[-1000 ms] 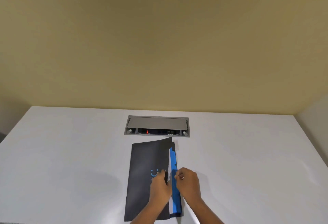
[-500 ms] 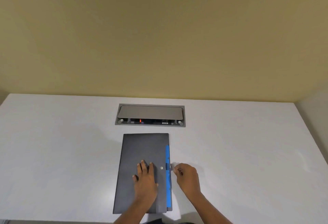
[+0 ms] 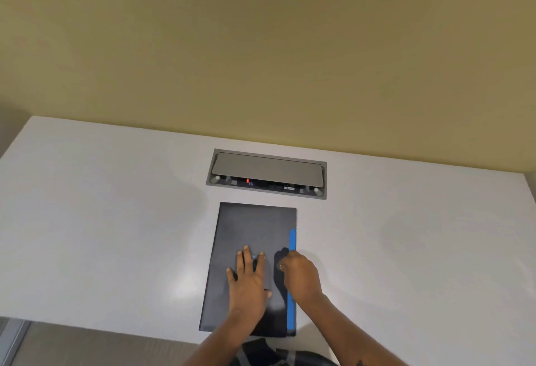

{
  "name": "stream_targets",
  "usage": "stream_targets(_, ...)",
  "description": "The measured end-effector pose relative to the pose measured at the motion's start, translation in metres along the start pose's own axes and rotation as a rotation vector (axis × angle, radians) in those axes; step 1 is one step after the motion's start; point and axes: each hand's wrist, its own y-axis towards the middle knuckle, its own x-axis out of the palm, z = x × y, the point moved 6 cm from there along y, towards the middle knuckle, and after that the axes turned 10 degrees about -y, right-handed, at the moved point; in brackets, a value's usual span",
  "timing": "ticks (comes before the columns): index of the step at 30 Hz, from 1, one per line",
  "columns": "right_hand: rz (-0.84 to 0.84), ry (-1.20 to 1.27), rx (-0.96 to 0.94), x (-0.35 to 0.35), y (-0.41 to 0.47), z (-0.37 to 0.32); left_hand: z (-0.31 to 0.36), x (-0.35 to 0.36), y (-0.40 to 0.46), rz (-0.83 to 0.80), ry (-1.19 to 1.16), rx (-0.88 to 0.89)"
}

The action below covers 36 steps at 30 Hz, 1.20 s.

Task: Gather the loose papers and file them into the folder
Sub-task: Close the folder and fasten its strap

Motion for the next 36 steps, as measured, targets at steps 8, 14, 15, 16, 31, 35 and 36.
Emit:
stream_targets(8,0.022,0.007,0.076,0.005,0.008,-0.002,-0.003,-0.002,-0.002,-0.036,-0.029,0.011)
stream_targets(14,0.032,0.03,0.113,0.01,0.009,0.002,-0.005,-0.002,-0.002,-0.04,-0.031,0.017)
stream_targets(15,0.036,0.027,0.127,0.01,0.009,0.003,-0.005,-0.002,-0.002,-0.043,-0.028,0.015)
stream_targets(16,0.038,0.026,0.137,0.011,0.009,0.003,-0.005,-0.002,-0.002,-0.043,-0.025,0.014)
stream_targets(31,0.2,0.281,0.256,-0.004,-0.008,0.026,-0.059,-0.047,-0.008,0.391,-0.688,-0.072)
stream_targets(35,0.217,0.382,0.376,0.001,-0.024,0.05,-0.103,-0.056,-0.015,0.486,-0.733,-0.21)
stream_targets(36,0.203,0.375,0.388,0.003,-0.028,0.053,-0.111,-0.054,-0.017,0.484,-0.776,-0.234)
